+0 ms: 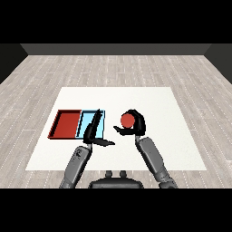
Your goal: Pick the red can and put it in the red box
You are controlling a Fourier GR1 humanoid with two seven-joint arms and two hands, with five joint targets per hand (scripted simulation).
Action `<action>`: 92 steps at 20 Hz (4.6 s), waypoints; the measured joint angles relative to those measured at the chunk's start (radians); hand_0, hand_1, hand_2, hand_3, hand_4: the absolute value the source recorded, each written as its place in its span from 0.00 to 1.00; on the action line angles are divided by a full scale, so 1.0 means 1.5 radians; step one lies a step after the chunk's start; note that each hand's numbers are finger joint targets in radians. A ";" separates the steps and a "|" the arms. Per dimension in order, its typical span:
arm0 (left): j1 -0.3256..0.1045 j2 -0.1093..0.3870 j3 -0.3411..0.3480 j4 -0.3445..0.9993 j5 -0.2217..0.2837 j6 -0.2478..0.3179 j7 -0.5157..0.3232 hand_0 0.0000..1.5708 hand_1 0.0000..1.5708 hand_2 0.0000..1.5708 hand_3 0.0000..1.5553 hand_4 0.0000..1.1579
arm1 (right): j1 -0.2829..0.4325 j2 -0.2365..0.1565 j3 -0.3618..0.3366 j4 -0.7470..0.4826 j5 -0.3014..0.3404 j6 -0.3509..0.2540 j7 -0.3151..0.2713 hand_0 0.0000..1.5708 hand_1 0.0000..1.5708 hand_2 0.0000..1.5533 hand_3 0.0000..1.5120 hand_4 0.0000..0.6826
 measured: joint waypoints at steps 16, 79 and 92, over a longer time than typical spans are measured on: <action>-0.040 0.000 -0.084 0.131 0.056 0.070 -0.041 0.00 0.00 0.00 0.00 0.00 | 0.000 -0.001 0.045 -0.012 -0.004 -0.010 -0.028 0.93 0.93 0.92 0.92 0.97; -0.139 0.003 -0.171 0.271 0.257 0.323 -0.213 1.00 1.00 1.00 0.96 0.98 | -0.038 -0.002 0.155 0.001 -0.056 -0.086 0.028 0.00 0.00 0.00 0.00 0.00; -0.131 0.001 -0.149 0.257 0.224 0.333 -0.199 1.00 1.00 0.99 0.94 0.98 | 0.011 -0.009 0.093 -0.060 -0.058 -0.035 0.049 0.00 0.00 0.00 0.00 0.00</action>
